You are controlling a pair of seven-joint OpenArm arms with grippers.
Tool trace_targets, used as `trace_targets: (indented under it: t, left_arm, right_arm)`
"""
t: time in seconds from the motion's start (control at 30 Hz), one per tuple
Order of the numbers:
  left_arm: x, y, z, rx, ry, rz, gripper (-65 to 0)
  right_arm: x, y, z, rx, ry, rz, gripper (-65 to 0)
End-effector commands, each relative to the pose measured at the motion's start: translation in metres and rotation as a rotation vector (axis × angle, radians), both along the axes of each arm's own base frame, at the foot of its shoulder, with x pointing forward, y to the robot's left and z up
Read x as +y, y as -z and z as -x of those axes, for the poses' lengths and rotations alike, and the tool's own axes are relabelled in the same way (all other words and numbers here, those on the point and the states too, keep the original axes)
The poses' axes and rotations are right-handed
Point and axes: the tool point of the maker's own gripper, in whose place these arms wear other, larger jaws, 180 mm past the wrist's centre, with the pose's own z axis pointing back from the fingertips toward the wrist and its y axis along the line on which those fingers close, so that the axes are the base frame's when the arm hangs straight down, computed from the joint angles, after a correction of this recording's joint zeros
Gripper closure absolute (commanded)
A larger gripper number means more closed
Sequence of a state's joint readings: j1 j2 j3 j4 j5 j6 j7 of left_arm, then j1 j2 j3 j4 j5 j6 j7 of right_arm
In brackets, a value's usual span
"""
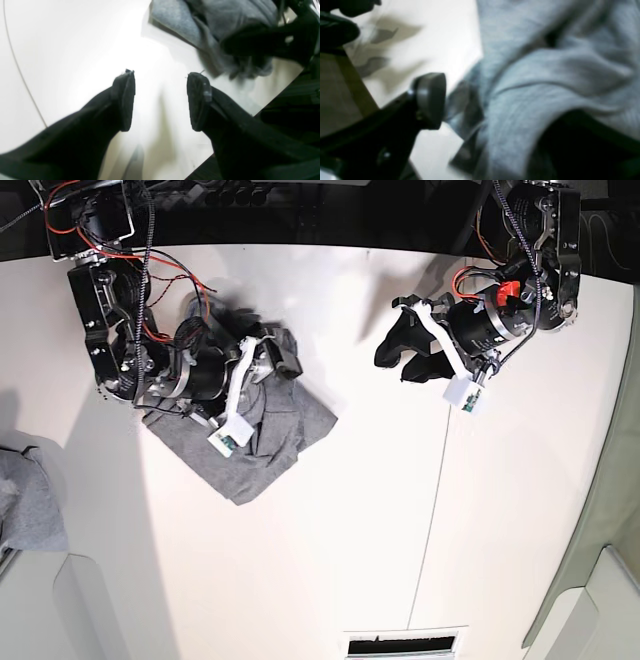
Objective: Layout the t-shirt on the table in an organized manner, then fold the t-shirt properly
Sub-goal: 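Fold the strip end with the right gripper over the folded half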
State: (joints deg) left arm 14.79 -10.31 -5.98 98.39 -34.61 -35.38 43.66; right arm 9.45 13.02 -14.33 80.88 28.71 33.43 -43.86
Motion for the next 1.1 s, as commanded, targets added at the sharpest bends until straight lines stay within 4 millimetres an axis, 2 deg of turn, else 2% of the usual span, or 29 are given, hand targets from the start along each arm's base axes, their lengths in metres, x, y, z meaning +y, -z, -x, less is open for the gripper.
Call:
trace_targets:
  t: [0.0, 0.27, 0.4, 0.6, 0.73, 0.77, 0.8, 0.83, 0.87, 0.9, 0.93, 0.97, 1.0, 1.07]
  left_arm:
    - [-0.002, -0.012, -0.006, -0.042, 0.001, 0.024, -34.2]
    - [-0.002, -0.012, -0.006, -0.042, 0.001, 0.024, -34.2]
    - [-0.002, -0.012, -0.006, -0.042, 0.000, 0.027, -34.2]
    - [-0.003, -0.013, -0.007, -0.044, -0.001, 0.032, -34.2]
    - [-0.003, -0.014, -0.008, -0.048, -0.003, 0.043, -34.1]
    - [-0.004, -0.017, -0.009, -0.055, -0.005, 0.057, -33.4]
    - [-0.007, -0.021, -0.011, -0.066, 0.000, 0.075, -28.9]
    - [-0.012, -0.027, -0.011, -0.086, 0.022, 0.102, -21.3]
    - [-0.019, -0.033, -0.010, -0.105, 0.053, 0.134, -11.8]
    - [-0.024, -0.037, -0.011, -0.108, 0.061, 0.166, -2.9]
    - [-0.032, -0.041, -0.010, -0.110, 0.076, 0.193, 0.0]
    - [-0.042, -0.042, -0.008, -0.108, 0.102, 0.209, 0.0]
    - [-0.054, -0.042, -0.005, -0.104, 0.136, 0.219, 0.0]
    - [-0.082, -0.044, 0.004, -0.098, 0.221, 0.241, 0.0]
  right_arm:
    - [0.006, -0.019, -0.018, -0.079, 0.003, -0.038, -44.7]
    - [0.014, -0.043, -0.042, -0.169, 0.001, -0.063, -44.7]
    - [0.030, -0.060, -0.053, -0.204, -0.015, -0.089, -44.7]
    - [0.064, -0.066, -0.044, -0.210, -0.115, -0.093, -44.7]
    - [0.065, -0.072, -0.049, -0.231, -0.106, -0.107, -44.6]
    - [0.061, -0.076, -0.056, -0.249, -0.081, -0.112, -44.5]
    - [0.055, -0.080, -0.065, -0.267, -0.045, -0.114, -44.5]
    - [0.047, -0.085, -0.074, -0.292, -0.004, -0.116, -44.1]
    - [0.038, -0.090, -0.085, -0.321, 0.037, -0.115, -40.7]
    - [0.028, -0.094, -0.094, -0.344, 0.080, -0.103, -32.9]
    - [0.016, -0.095, -0.104, -0.357, 0.130, -0.079, -21.3]
    - [0.003, -0.096, -0.113, -0.367, 0.185, -0.055, -7.6]
    - [-0.010, -0.097, -0.121, -0.374, 0.236, -0.032, 0.0]
    - [-0.032, -0.098, -0.133, -0.391, 0.295, 0.005, 0.0]
